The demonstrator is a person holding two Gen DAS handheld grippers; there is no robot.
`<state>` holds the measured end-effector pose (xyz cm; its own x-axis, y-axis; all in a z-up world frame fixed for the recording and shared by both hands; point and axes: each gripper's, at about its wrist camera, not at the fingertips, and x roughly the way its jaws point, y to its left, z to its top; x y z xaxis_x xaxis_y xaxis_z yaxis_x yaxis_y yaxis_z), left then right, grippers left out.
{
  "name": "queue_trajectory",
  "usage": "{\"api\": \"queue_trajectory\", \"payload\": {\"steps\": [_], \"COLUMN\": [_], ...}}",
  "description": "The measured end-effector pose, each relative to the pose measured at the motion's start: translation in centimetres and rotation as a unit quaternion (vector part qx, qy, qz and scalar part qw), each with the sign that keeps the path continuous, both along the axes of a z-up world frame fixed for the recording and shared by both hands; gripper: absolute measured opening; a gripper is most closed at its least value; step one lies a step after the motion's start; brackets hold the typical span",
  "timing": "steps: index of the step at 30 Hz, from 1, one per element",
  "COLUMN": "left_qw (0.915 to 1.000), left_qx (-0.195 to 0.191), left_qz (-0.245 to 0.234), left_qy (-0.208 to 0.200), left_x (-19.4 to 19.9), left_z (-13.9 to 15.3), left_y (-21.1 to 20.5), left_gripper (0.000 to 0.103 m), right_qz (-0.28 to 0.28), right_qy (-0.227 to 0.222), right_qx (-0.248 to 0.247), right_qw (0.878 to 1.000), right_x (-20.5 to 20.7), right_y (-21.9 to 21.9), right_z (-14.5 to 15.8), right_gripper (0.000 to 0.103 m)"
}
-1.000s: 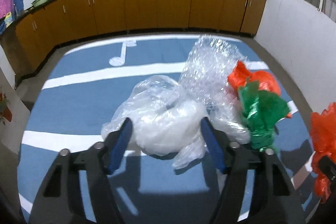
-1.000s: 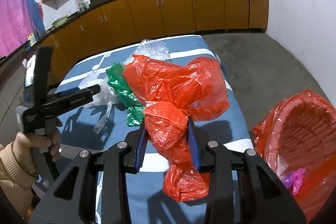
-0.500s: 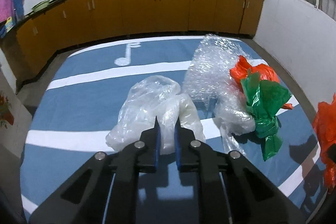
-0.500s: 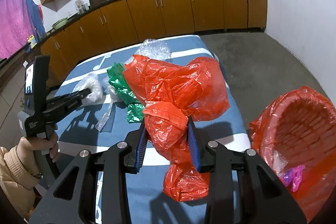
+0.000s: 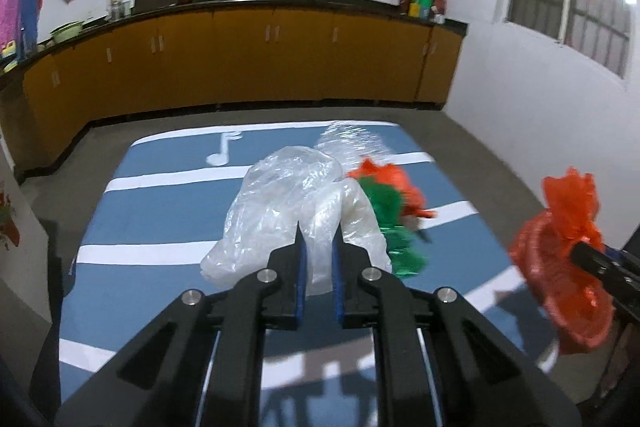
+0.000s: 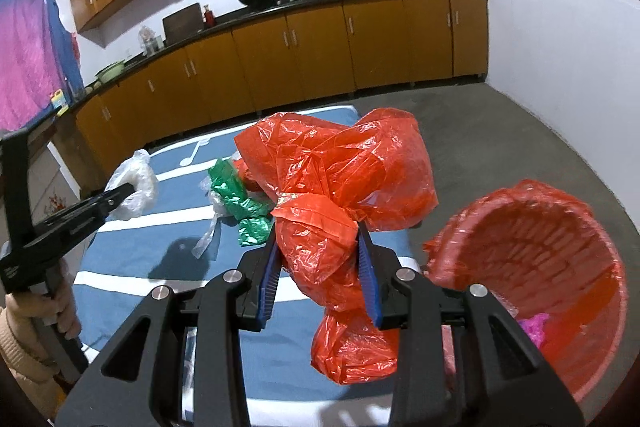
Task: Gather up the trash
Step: 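Carry the red and clear bags over the basket and open both tools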
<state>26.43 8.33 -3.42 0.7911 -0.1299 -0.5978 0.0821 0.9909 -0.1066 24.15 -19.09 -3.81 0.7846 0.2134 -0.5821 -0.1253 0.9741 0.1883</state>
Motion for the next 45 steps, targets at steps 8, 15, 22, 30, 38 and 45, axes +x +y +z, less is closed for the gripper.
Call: {"api": "queue_trajectory", "payload": {"steps": [8, 15, 22, 30, 38, 45], "left_qw": [0.9981, 0.9943, 0.9886, 0.9809, 0.9741, 0.967], "left_qx": [-0.009, -0.01, -0.023, -0.04, -0.051, -0.066], "left_qz": [-0.057, -0.1, -0.145, -0.188, -0.219, -0.246], "left_qy": [-0.022, -0.034, -0.036, -0.03, -0.021, -0.005], "left_x": [-2.9, -4.9, -5.5, -5.7, -5.6, -4.8], "left_z": [2.5, 3.6, 4.1, 3.8, 3.1, 2.0], "left_y": [-4.6, -8.3, -12.0, -15.8, -18.7, -21.5], "left_gripper": [0.012, 0.012, 0.012, 0.012, 0.012, 0.012], "right_qz": [-0.035, -0.077, -0.12, -0.159, -0.18, -0.189], "right_qy": [-0.023, -0.032, -0.028, -0.029, -0.031, -0.033], "right_qx": [-0.011, -0.005, 0.0, 0.004, 0.009, 0.015], "right_qw": [0.999, 0.997, 0.992, 0.987, 0.983, 0.981], "right_x": [-2.6, -4.6, -6.0, -6.9, -7.4, -7.1], "right_y": [-3.1, -6.7, -10.5, -13.6, -15.5, -16.6], "right_z": [1.6, 2.3, 2.1, 1.9, 1.7, 1.6], "right_gripper": [0.036, 0.036, 0.036, 0.036, 0.036, 0.036]}}
